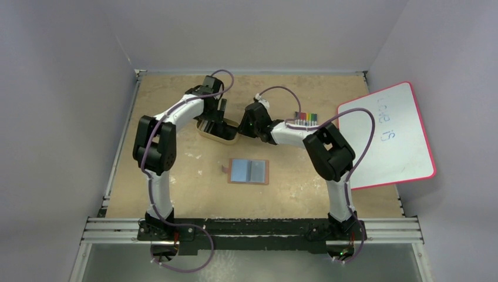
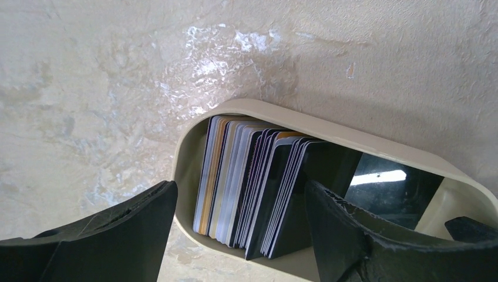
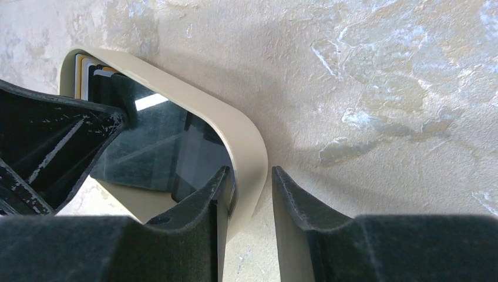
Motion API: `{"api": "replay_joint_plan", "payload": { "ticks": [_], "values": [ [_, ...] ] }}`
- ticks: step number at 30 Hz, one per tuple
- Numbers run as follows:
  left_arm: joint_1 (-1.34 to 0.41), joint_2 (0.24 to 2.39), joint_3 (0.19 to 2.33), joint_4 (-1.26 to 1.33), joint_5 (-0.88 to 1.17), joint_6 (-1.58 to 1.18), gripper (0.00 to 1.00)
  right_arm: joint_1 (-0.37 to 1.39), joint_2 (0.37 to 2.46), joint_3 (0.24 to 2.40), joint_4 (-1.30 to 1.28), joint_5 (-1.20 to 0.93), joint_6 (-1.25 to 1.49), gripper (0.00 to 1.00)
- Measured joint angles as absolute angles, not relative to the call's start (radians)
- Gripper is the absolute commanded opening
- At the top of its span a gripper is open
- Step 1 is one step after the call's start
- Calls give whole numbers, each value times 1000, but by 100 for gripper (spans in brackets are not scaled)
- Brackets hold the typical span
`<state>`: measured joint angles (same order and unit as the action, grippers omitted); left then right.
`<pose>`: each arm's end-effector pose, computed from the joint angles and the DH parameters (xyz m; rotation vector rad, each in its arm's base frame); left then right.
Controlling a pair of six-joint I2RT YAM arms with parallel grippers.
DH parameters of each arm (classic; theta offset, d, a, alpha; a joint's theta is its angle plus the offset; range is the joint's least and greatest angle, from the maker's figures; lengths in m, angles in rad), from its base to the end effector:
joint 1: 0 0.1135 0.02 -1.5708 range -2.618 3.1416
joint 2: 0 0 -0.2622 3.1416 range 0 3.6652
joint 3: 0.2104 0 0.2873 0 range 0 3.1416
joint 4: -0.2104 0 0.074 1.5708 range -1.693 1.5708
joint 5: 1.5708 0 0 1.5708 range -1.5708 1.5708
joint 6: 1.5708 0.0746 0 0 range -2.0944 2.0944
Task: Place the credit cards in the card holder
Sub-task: Pick up the credit card from the storage box.
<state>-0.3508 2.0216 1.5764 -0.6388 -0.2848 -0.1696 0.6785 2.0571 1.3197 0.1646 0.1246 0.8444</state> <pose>0.4596 -0.1459 0.1540 0.1428 2.5920 0.1937 0.4070 0.3162 0.1206 0.2608 2.2202 0.7393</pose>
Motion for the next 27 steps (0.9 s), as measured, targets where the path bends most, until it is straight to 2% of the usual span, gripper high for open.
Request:
{"api": "replay_joint_plan", "payload": {
  "ticks": [12, 25, 27],
  "values": [
    [-278, 2022, 1551, -637, -91, -220, 81, 680, 2075, 1341, 150, 133, 836, 33],
    [-274, 2033, 1548, -628, -54, -222, 82, 683, 2090, 1348, 165, 132, 834, 31],
    [-280, 2033, 1542, -622, -57, -224, 79, 683, 2090, 1348, 167, 132, 833, 31]
  ]
}}
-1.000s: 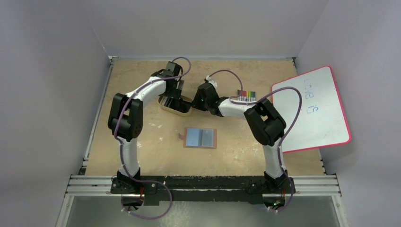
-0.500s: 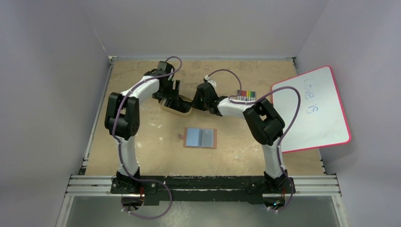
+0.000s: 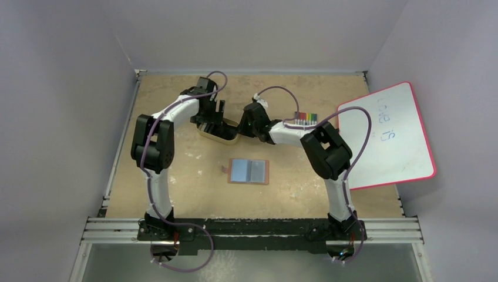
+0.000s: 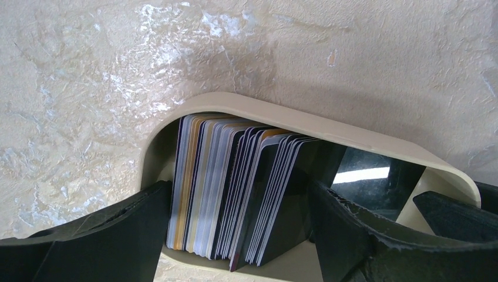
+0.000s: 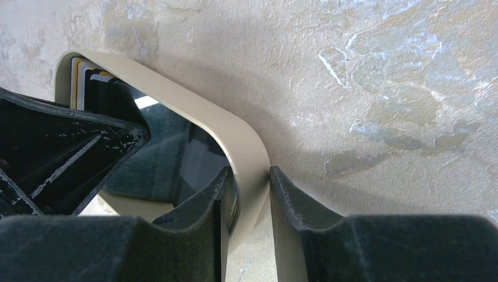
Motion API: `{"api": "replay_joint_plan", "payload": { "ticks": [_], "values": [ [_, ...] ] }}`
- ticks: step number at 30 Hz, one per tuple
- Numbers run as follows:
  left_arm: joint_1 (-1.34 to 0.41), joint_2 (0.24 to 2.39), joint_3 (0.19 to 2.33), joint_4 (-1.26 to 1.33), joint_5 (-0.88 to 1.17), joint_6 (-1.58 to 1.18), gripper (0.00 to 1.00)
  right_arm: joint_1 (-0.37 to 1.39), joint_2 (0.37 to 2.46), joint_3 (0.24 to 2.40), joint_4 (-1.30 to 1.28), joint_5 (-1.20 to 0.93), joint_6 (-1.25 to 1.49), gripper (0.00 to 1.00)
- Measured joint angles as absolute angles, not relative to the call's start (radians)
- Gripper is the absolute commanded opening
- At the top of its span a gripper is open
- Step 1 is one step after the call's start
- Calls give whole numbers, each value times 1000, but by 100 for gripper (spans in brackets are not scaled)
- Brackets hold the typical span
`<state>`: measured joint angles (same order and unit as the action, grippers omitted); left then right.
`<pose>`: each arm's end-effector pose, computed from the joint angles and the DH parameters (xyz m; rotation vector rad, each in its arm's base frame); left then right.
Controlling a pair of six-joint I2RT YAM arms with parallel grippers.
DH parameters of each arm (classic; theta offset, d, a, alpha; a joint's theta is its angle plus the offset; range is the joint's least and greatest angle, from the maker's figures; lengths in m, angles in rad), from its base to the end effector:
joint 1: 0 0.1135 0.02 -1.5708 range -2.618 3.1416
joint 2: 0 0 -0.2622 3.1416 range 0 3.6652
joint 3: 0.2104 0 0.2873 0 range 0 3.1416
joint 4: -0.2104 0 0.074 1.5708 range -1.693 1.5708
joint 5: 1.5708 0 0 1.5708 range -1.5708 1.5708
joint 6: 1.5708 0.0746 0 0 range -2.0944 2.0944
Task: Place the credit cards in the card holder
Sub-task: Pick up the credit card from the storage box.
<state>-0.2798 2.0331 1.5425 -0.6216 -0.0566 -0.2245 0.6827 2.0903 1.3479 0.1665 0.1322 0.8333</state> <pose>0.4613 -0.1282 0.1356 0.0565 2.6820 -0.0827 0.4111 0.3216 0.1148 0.2481 2.2208 0.7263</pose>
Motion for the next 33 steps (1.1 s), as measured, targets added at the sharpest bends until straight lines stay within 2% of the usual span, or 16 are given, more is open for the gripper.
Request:
{"api": "replay_joint_plan", "payload": {
  "ticks": [6, 10, 15, 25, 29, 33],
  "values": [
    [-317, 2026, 1540, -622, -96, -228, 55, 683, 2093, 1348, 171, 133, 833, 30],
    [-357, 2004, 1541, -631, -140, -234, 29, 684, 2093, 1348, 171, 133, 834, 30],
    [-398, 1993, 1541, -625, -159, -249, 22, 685, 2093, 1348, 172, 136, 834, 30],
    [-401, 2014, 1570, -664, -305, -194, 21, 685, 2093, 1348, 171, 136, 837, 23],
    [-378, 2016, 1574, -670, -319, -172, 28, 685, 2093, 1348, 171, 138, 837, 23],
    [-375, 2017, 1575, -670, -323, -162, 46, 685, 2093, 1348, 171, 141, 837, 23]
  ]
}}
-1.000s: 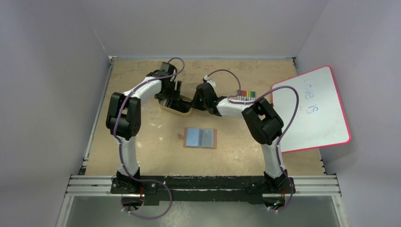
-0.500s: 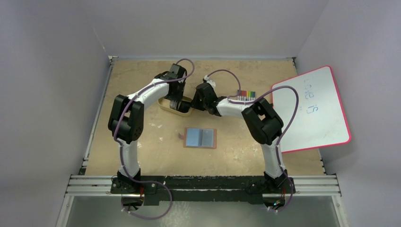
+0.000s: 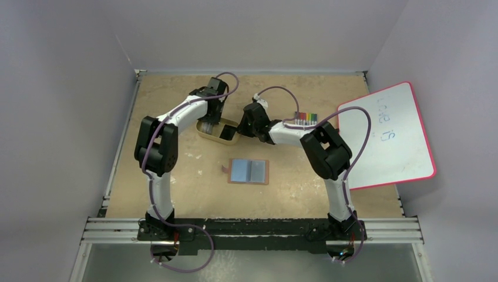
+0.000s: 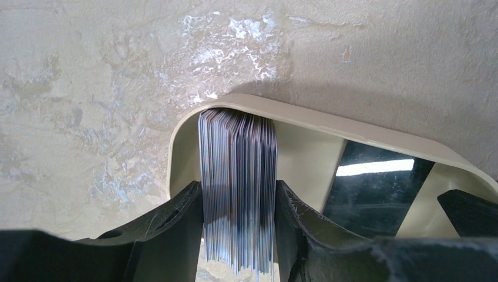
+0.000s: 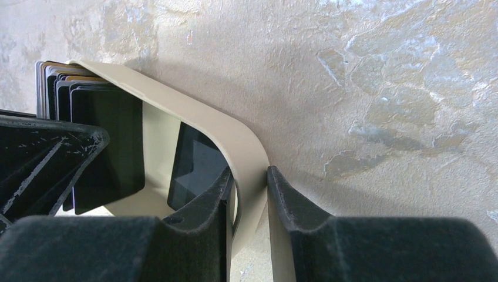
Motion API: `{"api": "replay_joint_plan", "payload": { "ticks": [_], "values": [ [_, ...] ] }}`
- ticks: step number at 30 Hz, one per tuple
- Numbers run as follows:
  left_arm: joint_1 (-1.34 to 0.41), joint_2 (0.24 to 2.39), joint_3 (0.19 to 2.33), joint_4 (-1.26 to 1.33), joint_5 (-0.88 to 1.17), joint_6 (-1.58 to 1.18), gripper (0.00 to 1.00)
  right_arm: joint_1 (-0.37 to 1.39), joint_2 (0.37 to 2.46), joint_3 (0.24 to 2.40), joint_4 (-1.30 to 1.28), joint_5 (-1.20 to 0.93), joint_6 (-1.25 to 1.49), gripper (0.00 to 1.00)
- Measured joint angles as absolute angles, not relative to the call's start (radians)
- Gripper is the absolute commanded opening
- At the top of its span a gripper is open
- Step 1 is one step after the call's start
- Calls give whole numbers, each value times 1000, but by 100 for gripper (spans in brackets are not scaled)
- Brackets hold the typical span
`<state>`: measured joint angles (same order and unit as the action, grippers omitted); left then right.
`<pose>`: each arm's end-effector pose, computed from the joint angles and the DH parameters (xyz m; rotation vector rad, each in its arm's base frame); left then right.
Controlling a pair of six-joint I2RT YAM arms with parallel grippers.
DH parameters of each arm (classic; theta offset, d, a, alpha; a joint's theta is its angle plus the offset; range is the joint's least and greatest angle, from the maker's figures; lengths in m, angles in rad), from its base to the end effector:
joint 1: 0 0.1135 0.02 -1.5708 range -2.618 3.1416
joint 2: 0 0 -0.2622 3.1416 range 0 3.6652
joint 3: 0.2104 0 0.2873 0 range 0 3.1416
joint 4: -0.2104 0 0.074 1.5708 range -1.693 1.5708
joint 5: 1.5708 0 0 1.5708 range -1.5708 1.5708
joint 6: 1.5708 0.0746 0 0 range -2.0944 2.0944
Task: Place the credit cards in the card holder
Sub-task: Pick up the credit card from the storage box.
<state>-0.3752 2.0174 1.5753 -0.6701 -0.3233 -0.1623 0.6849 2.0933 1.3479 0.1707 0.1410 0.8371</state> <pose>0.4524 -0.1527 0.1542 0.1783 2.6020 0.2482 0.4110 0.3222 0.1139 0.2549 2.2167 0.7221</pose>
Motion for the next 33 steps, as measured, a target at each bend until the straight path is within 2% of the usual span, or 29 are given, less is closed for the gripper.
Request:
{"api": "replay_joint_plan", "payload": {
  "ticks": [4, 11, 14, 24, 33],
  "values": [
    [-369, 2020, 1576, -672, -379, -135, 58, 685, 2093, 1348, 173, 142, 837, 22],
    [-356, 2024, 1579, -675, -406, -115, 65, 690, 2093, 1348, 178, 141, 836, 22],
    [-356, 2025, 1579, -674, -410, -114, 64, 690, 2093, 1348, 178, 141, 836, 22],
    [-361, 2025, 1581, -680, -408, -113, 50, 694, 2096, 1348, 186, 139, 836, 22],
    [-378, 2025, 1618, -722, -436, -110, 48, 694, 2097, 1348, 187, 138, 836, 22]
  ]
}}
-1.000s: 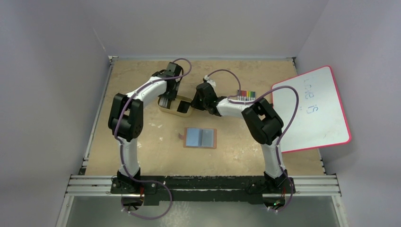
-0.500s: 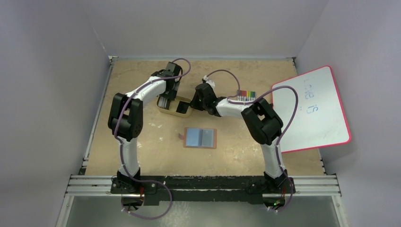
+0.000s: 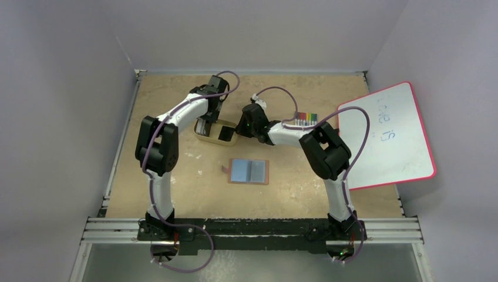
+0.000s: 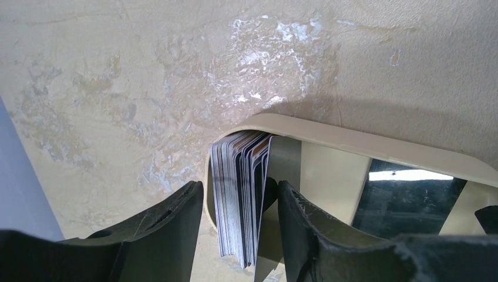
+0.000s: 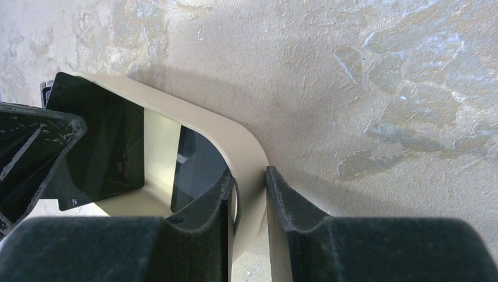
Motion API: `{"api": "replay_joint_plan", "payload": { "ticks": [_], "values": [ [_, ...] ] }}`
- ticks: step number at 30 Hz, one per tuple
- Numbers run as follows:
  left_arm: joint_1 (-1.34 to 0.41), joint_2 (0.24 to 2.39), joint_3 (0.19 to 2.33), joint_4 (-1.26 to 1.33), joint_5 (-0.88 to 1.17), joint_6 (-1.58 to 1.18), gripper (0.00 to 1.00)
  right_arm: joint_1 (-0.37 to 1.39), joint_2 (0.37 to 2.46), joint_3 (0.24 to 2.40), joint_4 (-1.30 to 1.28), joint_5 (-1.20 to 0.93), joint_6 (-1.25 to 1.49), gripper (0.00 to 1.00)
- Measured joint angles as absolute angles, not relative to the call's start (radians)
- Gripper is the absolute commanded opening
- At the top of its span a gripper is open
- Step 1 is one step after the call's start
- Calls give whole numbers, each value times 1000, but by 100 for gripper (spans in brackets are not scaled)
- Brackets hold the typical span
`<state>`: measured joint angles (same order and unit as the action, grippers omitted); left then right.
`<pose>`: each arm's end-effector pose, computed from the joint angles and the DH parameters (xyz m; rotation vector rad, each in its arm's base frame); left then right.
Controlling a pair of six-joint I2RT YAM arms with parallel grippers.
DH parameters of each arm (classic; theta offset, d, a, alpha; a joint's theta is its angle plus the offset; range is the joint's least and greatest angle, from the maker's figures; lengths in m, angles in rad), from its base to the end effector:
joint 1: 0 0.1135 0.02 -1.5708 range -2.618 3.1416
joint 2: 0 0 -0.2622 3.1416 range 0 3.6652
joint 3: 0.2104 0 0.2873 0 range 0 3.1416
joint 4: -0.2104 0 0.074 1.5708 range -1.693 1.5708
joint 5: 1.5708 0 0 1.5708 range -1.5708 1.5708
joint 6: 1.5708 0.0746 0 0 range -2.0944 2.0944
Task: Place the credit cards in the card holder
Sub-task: Pick up the credit card from the storage box.
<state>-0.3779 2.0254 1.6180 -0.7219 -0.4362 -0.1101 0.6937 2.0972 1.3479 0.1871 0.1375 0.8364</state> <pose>0.4553 -0.1468 0.1648 0.2175 2.5765 0.4154 0.4090 0.3268 0.1139 0.2425 2.2089 0.7385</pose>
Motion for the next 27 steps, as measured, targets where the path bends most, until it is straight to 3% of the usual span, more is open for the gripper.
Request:
{"api": "replay_joint_plan", "payload": {
  "ticks": [9, 18, 27],
  "values": [
    [-394, 2025, 1622, -724, -461, -110, 38, 694, 2097, 1348, 187, 137, 835, 22],
    [-413, 2025, 1631, -733, -459, -112, 11, 694, 2097, 1348, 188, 136, 833, 22],
    [-419, 2025, 1680, -782, -439, -123, 3, 693, 2097, 1348, 188, 134, 830, 24]
  ]
}}
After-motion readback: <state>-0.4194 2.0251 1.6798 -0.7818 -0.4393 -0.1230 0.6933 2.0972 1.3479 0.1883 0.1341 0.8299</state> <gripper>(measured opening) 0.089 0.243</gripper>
